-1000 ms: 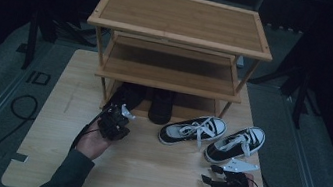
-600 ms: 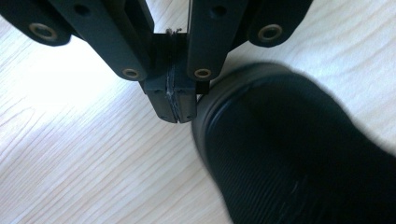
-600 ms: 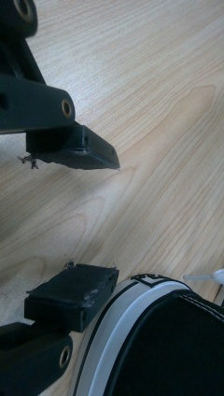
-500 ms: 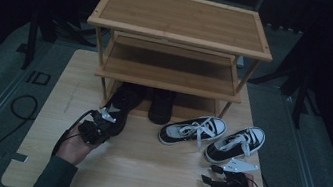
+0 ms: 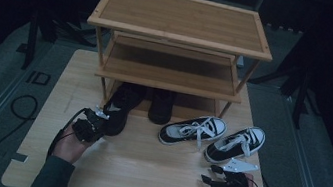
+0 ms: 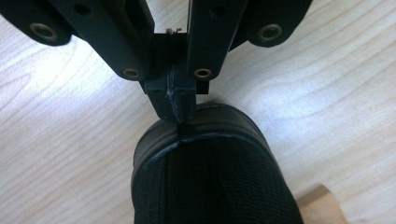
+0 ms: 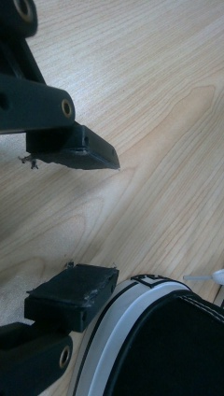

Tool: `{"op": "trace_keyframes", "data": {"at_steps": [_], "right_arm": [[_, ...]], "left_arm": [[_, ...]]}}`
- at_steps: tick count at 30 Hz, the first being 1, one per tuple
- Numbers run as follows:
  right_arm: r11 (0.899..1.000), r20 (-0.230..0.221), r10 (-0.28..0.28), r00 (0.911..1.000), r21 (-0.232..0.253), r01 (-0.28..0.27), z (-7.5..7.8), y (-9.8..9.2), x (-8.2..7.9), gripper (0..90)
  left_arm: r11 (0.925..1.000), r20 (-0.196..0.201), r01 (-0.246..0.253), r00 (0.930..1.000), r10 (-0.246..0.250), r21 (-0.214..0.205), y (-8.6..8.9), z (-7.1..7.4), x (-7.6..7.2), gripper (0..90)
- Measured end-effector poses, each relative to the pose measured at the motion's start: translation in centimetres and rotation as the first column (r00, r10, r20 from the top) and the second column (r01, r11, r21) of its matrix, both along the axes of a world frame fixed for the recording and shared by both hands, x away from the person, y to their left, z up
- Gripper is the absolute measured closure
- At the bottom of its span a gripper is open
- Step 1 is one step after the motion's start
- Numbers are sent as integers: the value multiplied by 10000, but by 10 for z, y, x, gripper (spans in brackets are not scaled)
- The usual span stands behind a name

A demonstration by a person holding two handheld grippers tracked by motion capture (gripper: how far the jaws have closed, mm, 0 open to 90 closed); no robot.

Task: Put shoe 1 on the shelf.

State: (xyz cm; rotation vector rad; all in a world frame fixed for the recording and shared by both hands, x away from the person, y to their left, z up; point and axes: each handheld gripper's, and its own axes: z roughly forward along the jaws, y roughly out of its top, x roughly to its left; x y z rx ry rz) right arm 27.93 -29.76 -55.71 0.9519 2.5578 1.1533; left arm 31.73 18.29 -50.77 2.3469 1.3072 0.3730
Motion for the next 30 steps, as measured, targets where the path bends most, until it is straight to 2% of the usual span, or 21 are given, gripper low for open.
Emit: {"op": "trace_keyframes", "data": {"at_steps": [1,2,6,8,18,26,30], "right_arm": [[10000,4,-3,10000,3,3,0,0,0,403],[10000,4,-2,10000,3,2,0,0,0,402],[10000,8,3,10000,3,-3,0,0,0,402],[10000,7,6,10000,7,-6,0,0,0,402],[10000,5,19,10000,16,-19,0,0,0,402],[10000,13,27,10000,30,-27,0,1,0,403],[10000,15,30,10000,17,-30,0,0,0,402]], "left_arm": [[10000,0,0,10000,0,0,0,0,0,900],[9998,108,-121,9999,119,177,-1,2,2,900],[9998,135,-96,9999,93,202,-4,4,6,900],[9988,260,-215,9995,204,433,-5,6,8,900],[9947,389,-711,9969,683,749,-2,7,24,900],[9894,430,-1214,9921,1182,798,6,5,37,900],[9887,448,-1302,9909,1271,748,8,4,39,900]]}}
